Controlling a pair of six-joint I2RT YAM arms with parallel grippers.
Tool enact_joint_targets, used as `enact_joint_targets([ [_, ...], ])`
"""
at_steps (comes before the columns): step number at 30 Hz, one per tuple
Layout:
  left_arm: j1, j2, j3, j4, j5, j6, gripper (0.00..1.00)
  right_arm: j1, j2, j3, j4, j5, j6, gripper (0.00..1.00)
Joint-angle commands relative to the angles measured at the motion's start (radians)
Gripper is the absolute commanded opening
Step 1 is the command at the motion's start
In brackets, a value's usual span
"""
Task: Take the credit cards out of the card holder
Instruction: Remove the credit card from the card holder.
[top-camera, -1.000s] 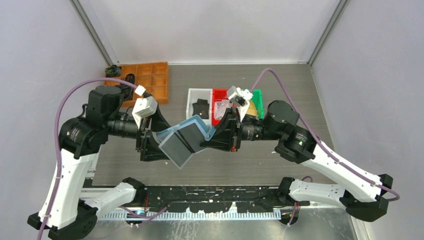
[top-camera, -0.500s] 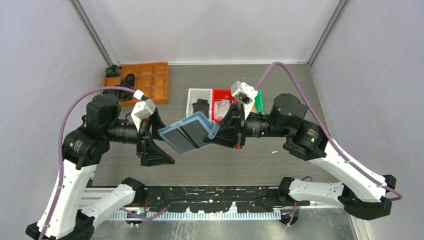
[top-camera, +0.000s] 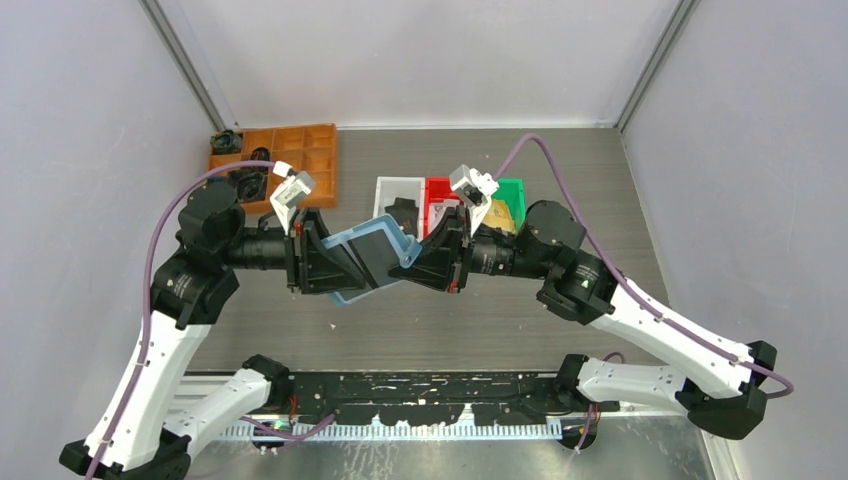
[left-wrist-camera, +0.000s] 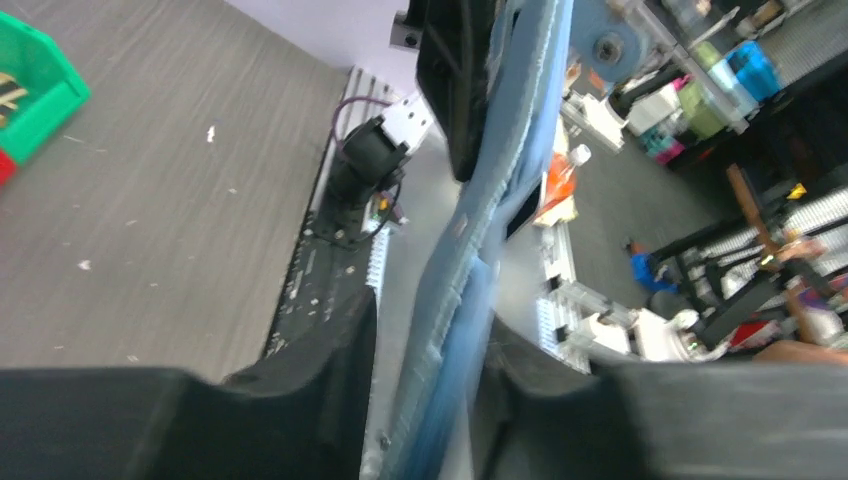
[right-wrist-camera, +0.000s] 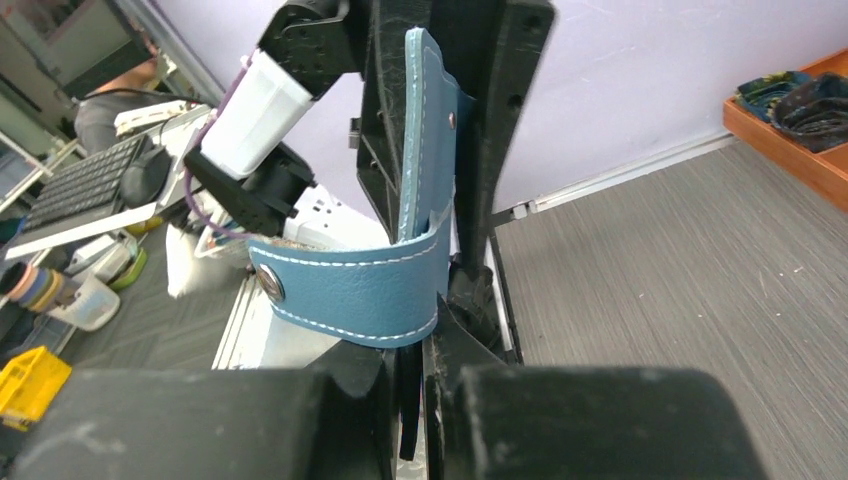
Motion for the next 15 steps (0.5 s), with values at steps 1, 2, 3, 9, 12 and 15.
enact_joint_targets([
  [1, 0.021, -0.02, 0.018, 0.08, -0.008, -0.031, 0.21, 0.0, -0.049, -0.052, 0.23, 0.093, 0.073, 0.01],
  [2, 0.027, -0.018, 0.024, 0.057, -0.003, -0.011, 0.2, 0.0, -0.058, -0.066, 0.238, 0.11, 0.075, 0.01],
  [3, 0.028, -0.017, 0.03, 0.033, 0.006, 0.008, 0.2, 0.0, -0.069, -0.081, 0.243, 0.13, 0.074, 0.01],
  [9, 0.031, -0.007, 0.077, -0.118, 0.062, 0.121, 0.54, 0.0, -0.102, -0.133, 0.271, 0.186, 0.088, 0.01],
  [12, 0.031, -0.009, 0.086, -0.147, 0.073, 0.144, 0.59, 0.0, -0.108, -0.152, 0.291, 0.203, 0.1, 0.01],
  [15, 0.032, -0.014, 0.087, -0.136, 0.057, 0.141, 0.56, 0.0, -0.12, -0.174, 0.316, 0.219, 0.113, 0.01],
])
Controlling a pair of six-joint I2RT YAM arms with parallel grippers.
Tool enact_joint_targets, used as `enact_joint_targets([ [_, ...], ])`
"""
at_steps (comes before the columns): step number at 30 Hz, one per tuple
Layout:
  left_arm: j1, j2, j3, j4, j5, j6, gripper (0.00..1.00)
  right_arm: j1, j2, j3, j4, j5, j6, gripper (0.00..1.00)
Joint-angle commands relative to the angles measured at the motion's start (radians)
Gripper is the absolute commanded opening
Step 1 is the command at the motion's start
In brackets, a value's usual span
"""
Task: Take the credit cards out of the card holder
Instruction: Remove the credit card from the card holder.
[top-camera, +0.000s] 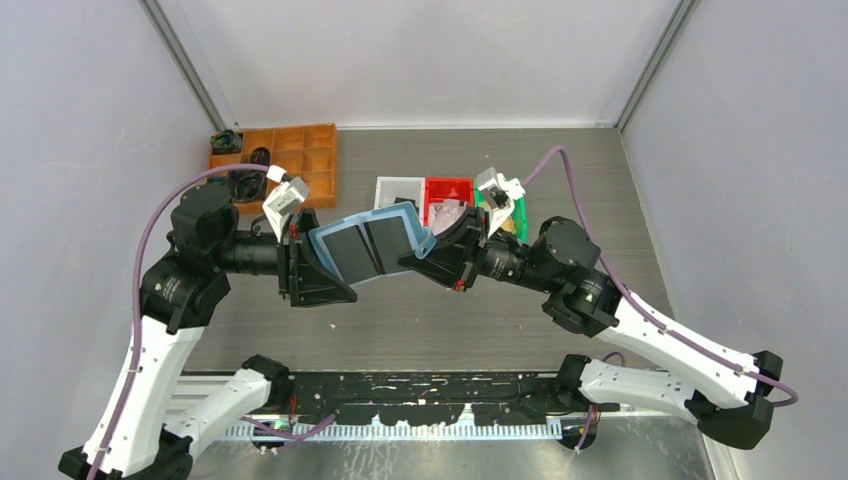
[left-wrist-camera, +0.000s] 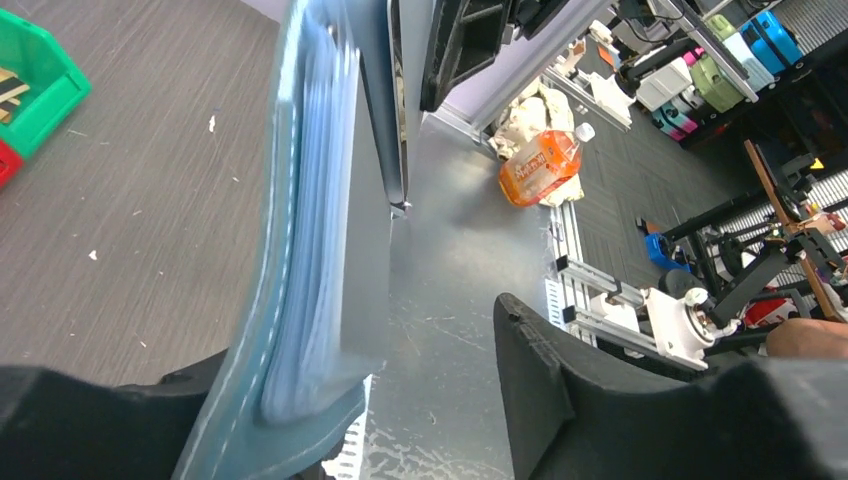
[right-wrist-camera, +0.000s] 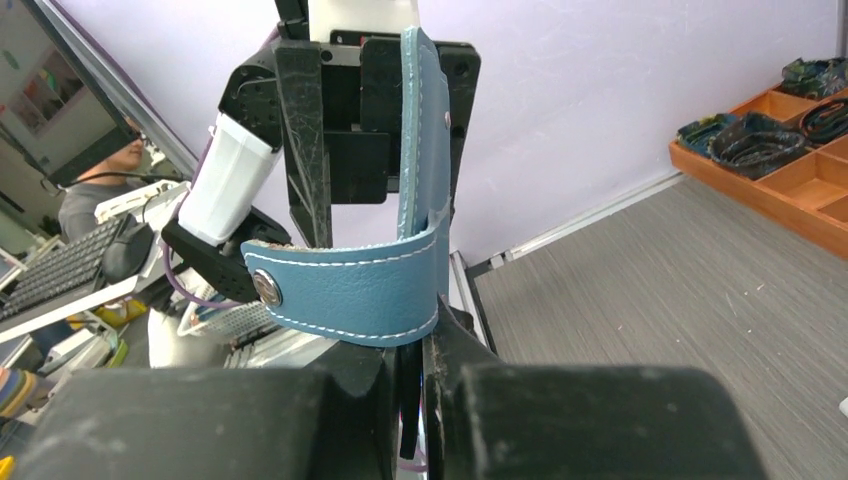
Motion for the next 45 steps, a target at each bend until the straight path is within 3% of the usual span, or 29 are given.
enact_joint_targets([
  [1, 0.005, -0.014, 0.036, -0.005, 0.009, 0.027, 0.53, -0.001, -0.036, -0.017, 0.139, 0.053, 0.031, 0.01],
  [7, 0.009, -0.011, 0.044, 0.044, -0.069, -0.004, 0.32, -0.001, -0.032, -0.039, 0.157, 0.045, 0.054, 0.01],
  [12, 0.018, 0.0, 0.07, 0.036, -0.101, 0.005, 0.21, -0.001, -0.047, -0.072, 0.155, 0.07, 0.059, 0.01],
  [17, 0.019, 0.039, 0.098, -0.101, -0.184, 0.149, 0.04, -0.003, -0.063, -0.059, 0.073, 0.148, 0.044, 0.36],
  [19, 0.019, 0.08, 0.128, -0.205, -0.269, 0.243, 0.0, -0.004, -0.068, -0.025, 0.006, 0.204, 0.028, 0.55],
  [22, 0.02, 0.156, 0.182, -0.344, -0.397, 0.352, 0.0, -0.01, -0.083, 0.028, -0.087, 0.316, 0.005, 0.64],
  [25, 0.019, 0.23, 0.217, -0.457, -0.468, 0.451, 0.0, -0.014, -0.089, 0.069, -0.123, 0.377, -0.003, 0.65],
  [29, 0.019, 0.298, 0.25, -0.538, -0.475, 0.498, 0.0, -0.015, -0.043, 0.113, -0.17, 0.274, 0.035, 0.64],
  [36, 0.019, 0.362, 0.349, -0.66, -0.381, 0.522, 0.0, -0.016, 0.126, 0.132, -0.136, 0.015, 0.136, 0.61],
  [45, 0.019, 0.353, 0.366, -0.705, -0.204, 0.506, 0.0, -0.056, 0.189, 0.067, -0.005, -0.122, 0.253, 0.51],
])
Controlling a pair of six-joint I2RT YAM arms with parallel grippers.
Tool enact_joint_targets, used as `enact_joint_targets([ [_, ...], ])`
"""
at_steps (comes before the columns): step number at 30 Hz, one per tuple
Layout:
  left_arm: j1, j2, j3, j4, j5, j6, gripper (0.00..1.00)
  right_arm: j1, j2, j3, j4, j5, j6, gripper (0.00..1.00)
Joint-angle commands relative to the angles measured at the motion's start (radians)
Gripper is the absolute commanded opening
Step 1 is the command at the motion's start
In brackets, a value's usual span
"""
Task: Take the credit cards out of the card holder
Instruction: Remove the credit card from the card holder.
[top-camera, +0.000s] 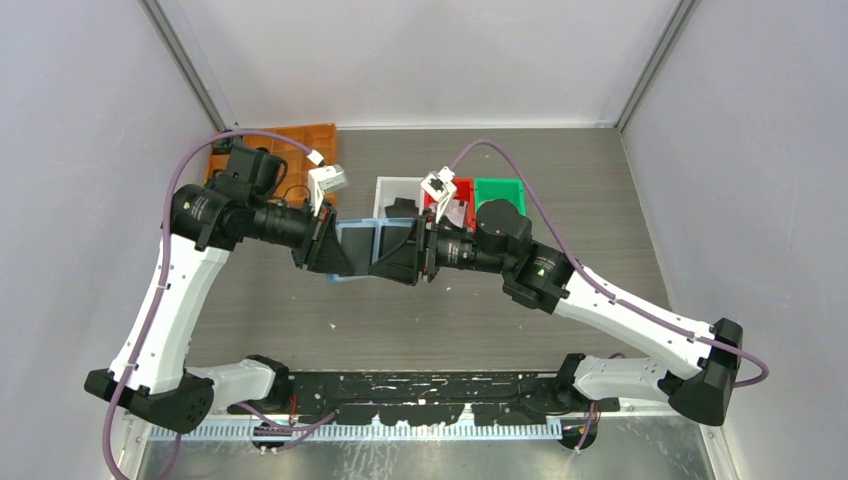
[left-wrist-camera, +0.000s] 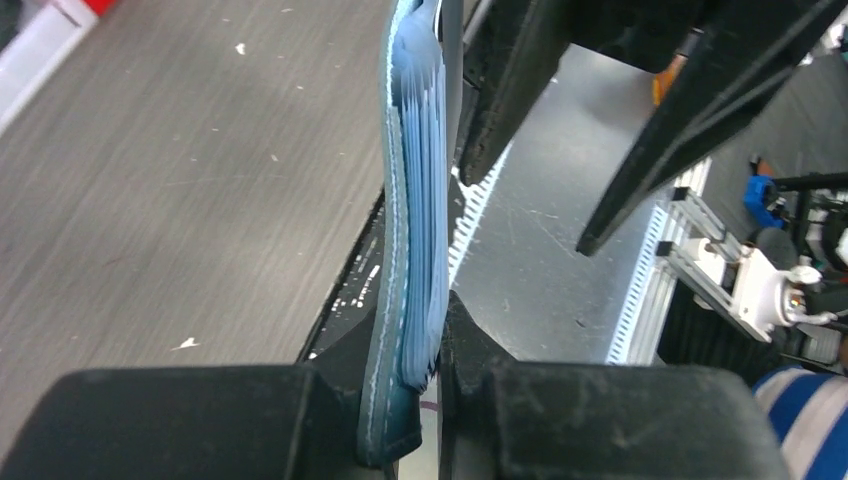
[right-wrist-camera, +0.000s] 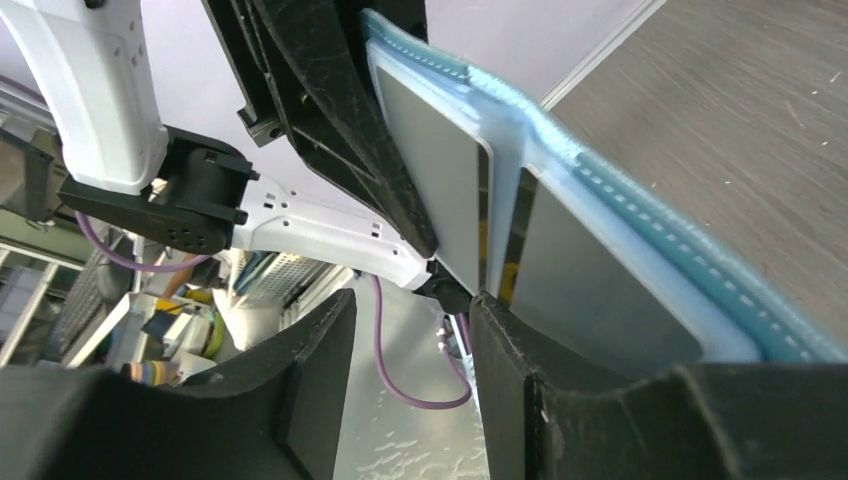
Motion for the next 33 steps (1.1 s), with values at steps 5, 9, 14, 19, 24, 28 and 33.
enact_joint_targets([
  [5, 0.003, -0.011, 0.041, -0.061, 0.234, 0.006, 0.0, -0.05, -0.031, -0.033, 0.191, -0.122, 0.112, 0.49],
  [9, 0.003, -0.018, 0.041, -0.063, 0.29, 0.006, 0.0, -0.054, -0.007, -0.028, 0.218, -0.15, 0.134, 0.47],
  [14, 0.004, -0.023, 0.036, -0.067, 0.338, 0.009, 0.0, -0.054, 0.015, -0.019, 0.254, -0.165, 0.157, 0.43],
  [19, 0.004, -0.028, 0.026, -0.056, 0.363, 0.002, 0.02, -0.055, 0.033, -0.02, 0.301, -0.173, 0.184, 0.37],
  [24, 0.003, -0.03, 0.022, -0.047, 0.403, -0.007, 0.04, -0.054, 0.04, -0.052, 0.354, -0.17, 0.213, 0.34],
  [28, 0.003, -0.034, 0.016, -0.043, 0.451, -0.006, 0.06, -0.058, 0.019, -0.091, 0.379, -0.146, 0.214, 0.42],
  [33, 0.003, -0.036, -0.002, -0.004, 0.457, -0.043, 0.07, -0.059, 0.015, -0.109, 0.434, -0.131, 0.23, 0.38],
])
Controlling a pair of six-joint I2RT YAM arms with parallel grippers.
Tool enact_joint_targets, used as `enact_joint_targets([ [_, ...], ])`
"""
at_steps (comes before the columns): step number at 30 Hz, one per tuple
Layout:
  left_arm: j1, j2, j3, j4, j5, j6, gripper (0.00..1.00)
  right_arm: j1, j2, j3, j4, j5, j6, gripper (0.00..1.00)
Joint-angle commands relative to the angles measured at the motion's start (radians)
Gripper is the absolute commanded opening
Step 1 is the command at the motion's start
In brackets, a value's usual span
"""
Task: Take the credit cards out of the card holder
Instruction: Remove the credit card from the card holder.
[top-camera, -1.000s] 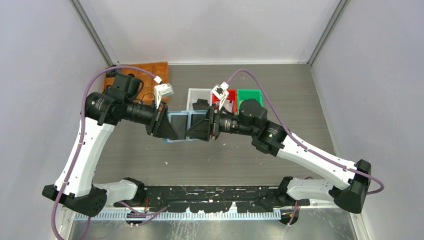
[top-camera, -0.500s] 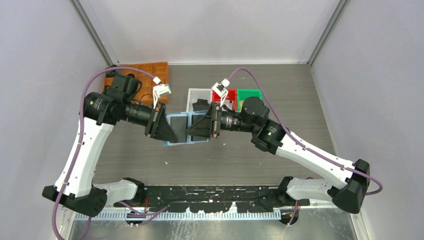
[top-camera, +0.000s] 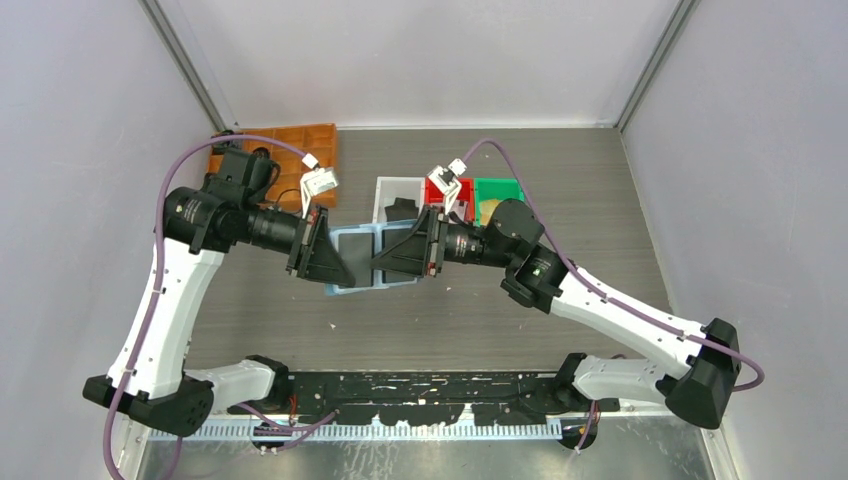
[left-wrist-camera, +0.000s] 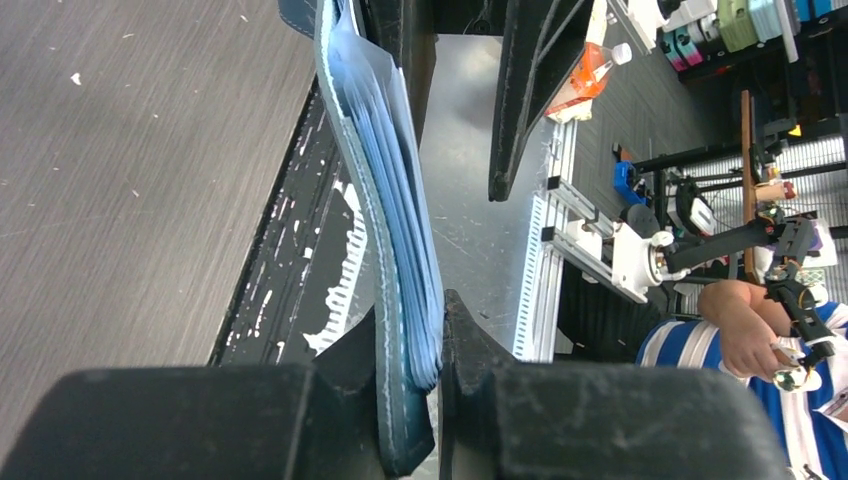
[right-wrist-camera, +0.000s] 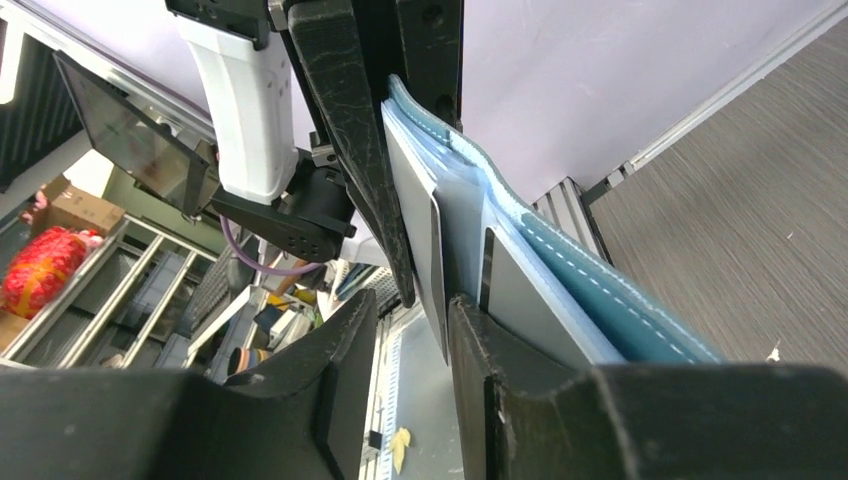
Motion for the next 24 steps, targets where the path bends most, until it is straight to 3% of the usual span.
enact_joint_targets([
  [1, -0.017, -0.021, -0.005, 0.079, 0.168, -0.049, 0.07, 0.003, 0.019, -0.004, 0.131, 0.054, 0.024, 0.37],
  [3, -0.017, -0.021, -0.008, 0.095, 0.154, -0.066, 0.08, 0.003, 0.047, -0.006, 0.19, 0.033, 0.066, 0.33],
  [8, -0.017, -0.017, 0.0, 0.086, 0.126, -0.059, 0.26, 0.004, 0.105, -0.03, 0.324, 0.008, 0.15, 0.19],
  [10, -0.017, -0.017, 0.01, 0.073, 0.127, -0.043, 0.28, 0.003, 0.099, -0.042, 0.325, 0.015, 0.148, 0.15],
  [14, -0.017, -0.019, 0.023, 0.063, 0.134, -0.028, 0.3, 0.003, 0.061, -0.055, 0.285, 0.032, 0.12, 0.14],
  [18, -0.017, -0.022, 0.021, 0.073, 0.146, -0.026, 0.39, 0.001, 0.023, -0.071, 0.276, 0.039, 0.114, 0.14],
  [21, -0.014, -0.021, 0.026, 0.078, 0.155, -0.03, 0.39, 0.0, 0.006, -0.082, 0.271, 0.044, 0.113, 0.14],
  [24, 0.0, -0.027, 0.021, 0.108, 0.192, -0.052, 0.3, 0.0, -0.008, -0.089, 0.27, 0.049, 0.114, 0.15],
])
